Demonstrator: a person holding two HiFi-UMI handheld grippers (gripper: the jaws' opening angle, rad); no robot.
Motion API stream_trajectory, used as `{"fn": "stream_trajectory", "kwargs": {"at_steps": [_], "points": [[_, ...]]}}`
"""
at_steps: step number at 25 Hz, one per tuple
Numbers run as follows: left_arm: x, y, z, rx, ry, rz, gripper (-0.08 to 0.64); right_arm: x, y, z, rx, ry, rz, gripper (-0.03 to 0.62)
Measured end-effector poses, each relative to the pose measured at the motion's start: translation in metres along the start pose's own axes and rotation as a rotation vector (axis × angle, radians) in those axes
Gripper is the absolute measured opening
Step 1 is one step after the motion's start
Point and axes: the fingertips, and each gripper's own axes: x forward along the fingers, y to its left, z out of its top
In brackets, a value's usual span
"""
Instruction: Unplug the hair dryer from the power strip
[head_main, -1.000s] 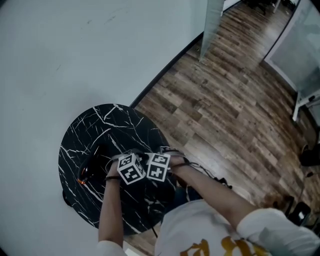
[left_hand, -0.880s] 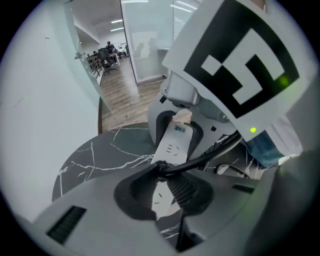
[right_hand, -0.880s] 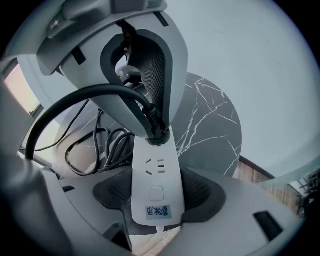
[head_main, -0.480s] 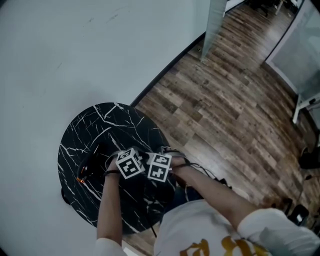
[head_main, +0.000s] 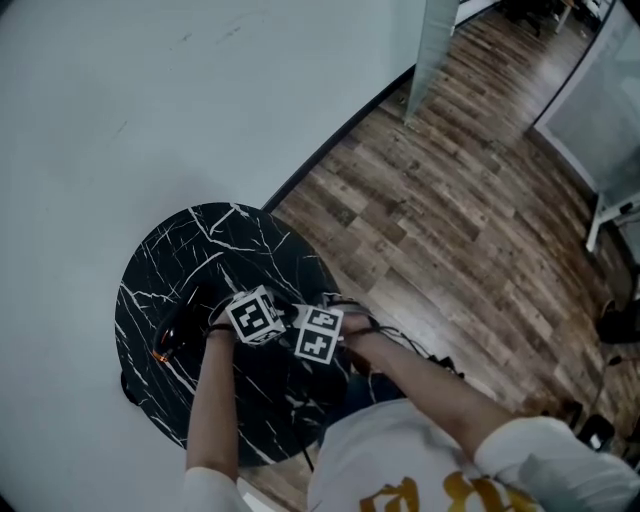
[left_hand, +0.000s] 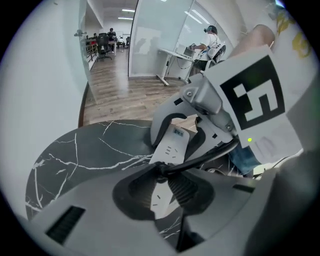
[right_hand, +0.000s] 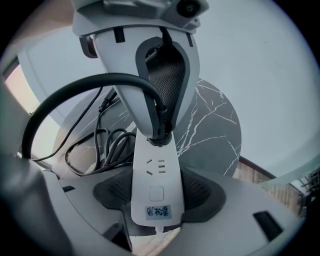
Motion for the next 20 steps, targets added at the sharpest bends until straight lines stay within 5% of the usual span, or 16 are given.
{"fn": "stream_trajectory", "kwargs": {"at_steps": [7, 15, 20], "points": [[0.0021, -0.0045, -0.0003, 0.13, -0.049, 0.196, 0.055, 0.0003, 0.0002, -0.0003, -0.001, 0.007, 0.001, 0.272], [0.0004, 0.0009, 0.0019, 0.055, -0.034, 0.028, 0.06, -0.0003, -0.0012, 0.0004, 0.011, -0.016, -0.006, 0.272], [0.0004, -0.0029, 0.0007, 0.144, -0.065, 0.188, 0.055, 0.0013, -0.0009, 0.0009, 0.005, 0.006, -0.001, 0.272]]}}
